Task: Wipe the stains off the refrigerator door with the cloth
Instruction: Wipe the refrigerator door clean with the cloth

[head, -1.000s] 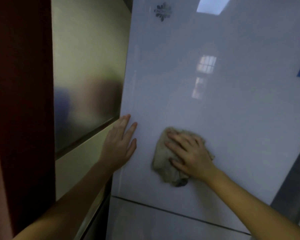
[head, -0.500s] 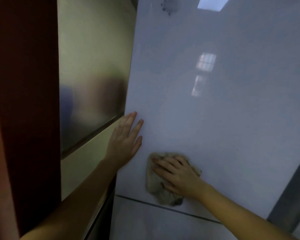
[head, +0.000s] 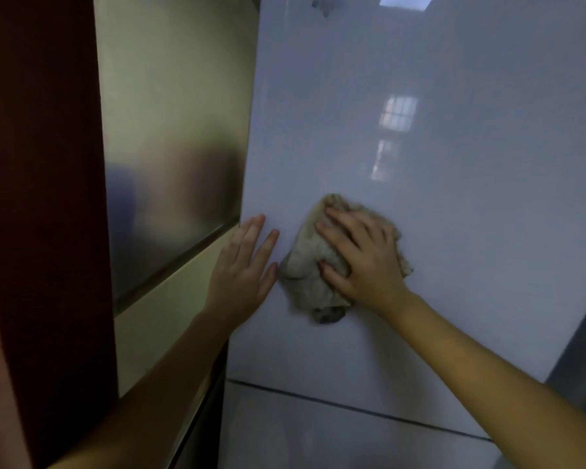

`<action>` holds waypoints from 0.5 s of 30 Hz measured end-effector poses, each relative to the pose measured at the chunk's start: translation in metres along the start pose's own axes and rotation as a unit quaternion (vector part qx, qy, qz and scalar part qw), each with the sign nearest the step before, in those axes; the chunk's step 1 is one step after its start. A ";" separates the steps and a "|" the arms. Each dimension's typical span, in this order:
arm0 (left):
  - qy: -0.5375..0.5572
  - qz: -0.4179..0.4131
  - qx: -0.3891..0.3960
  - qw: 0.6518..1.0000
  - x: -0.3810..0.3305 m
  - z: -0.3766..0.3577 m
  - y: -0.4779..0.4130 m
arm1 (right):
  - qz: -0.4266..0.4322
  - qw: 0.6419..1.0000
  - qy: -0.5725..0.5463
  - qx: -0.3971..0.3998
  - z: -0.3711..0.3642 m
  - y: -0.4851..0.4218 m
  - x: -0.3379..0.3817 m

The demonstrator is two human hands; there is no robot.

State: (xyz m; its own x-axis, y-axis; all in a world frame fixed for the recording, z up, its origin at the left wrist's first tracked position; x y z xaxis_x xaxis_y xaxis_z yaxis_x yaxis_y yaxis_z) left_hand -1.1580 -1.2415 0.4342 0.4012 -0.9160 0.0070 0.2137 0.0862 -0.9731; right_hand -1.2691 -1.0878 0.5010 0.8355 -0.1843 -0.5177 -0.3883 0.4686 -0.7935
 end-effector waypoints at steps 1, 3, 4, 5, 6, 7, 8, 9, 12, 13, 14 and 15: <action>0.005 0.002 0.000 1.000 0.000 0.000 0.000 | 0.029 0.999 -0.007 0.022 -0.008 0.010 0.011; 0.015 0.008 0.001 1.000 0.000 -0.001 0.001 | 0.079 0.994 -0.022 0.068 -0.026 0.040 0.033; 0.016 0.009 0.002 1.000 0.000 -0.001 0.001 | 0.098 0.991 -0.024 0.086 -0.032 0.056 0.042; 0.016 0.010 0.002 1.000 -0.001 -0.001 0.001 | 0.114 0.988 -0.024 0.101 -0.037 0.072 0.048; 0.017 0.011 0.001 1.000 -0.001 0.000 0.000 | 0.126 0.985 -0.022 0.113 -0.039 0.086 0.052; 0.017 0.013 0.001 1.000 -0.001 0.000 0.000 | 0.136 0.983 -0.020 0.123 -0.038 0.097 0.052; 0.018 0.014 0.002 1.000 -0.001 0.000 0.000 | 0.143 0.981 -0.017 0.128 -0.033 0.104 0.048; 0.017 0.015 0.003 1.000 -0.002 0.000 0.001 | 0.145 0.981 -0.014 0.128 -0.027 0.107 0.041; 0.011 0.017 0.008 1.000 -0.002 -0.001 0.001 | 0.102 0.988 0.001 0.113 0.000 0.103 0.000; 0.009 0.018 0.012 1.000 -0.002 -0.001 0.001 | 0.078 0.991 0.007 0.106 0.010 0.101 -0.015; 0.009 0.017 0.017 1.000 -0.002 -0.001 0.002 | 0.053 0.994 0.010 0.097 0.019 0.100 -0.028; 0.008 0.016 0.021 1.000 -0.003 -0.001 0.001 | 0.031 0.996 0.013 0.085 0.026 0.101 -0.039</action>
State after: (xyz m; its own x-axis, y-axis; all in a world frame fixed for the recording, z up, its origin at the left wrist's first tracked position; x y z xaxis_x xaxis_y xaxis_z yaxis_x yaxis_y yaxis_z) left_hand -1.1594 -1.2389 0.4326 0.3942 -0.9186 -0.0287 0.2381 0.1322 -0.9622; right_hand -1.3307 -1.0105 0.4499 0.8008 -0.1722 -0.5736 -0.3653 0.6185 -0.6957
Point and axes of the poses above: each hand's wrist, its own y-axis away from the middle knuckle, its own z-axis out of the back of the hand, x = y × z, the point moved 8 cm from there along -y, towards the middle knuckle, and after that the axes turned 6 degrees about z, right-handed, at the moved point
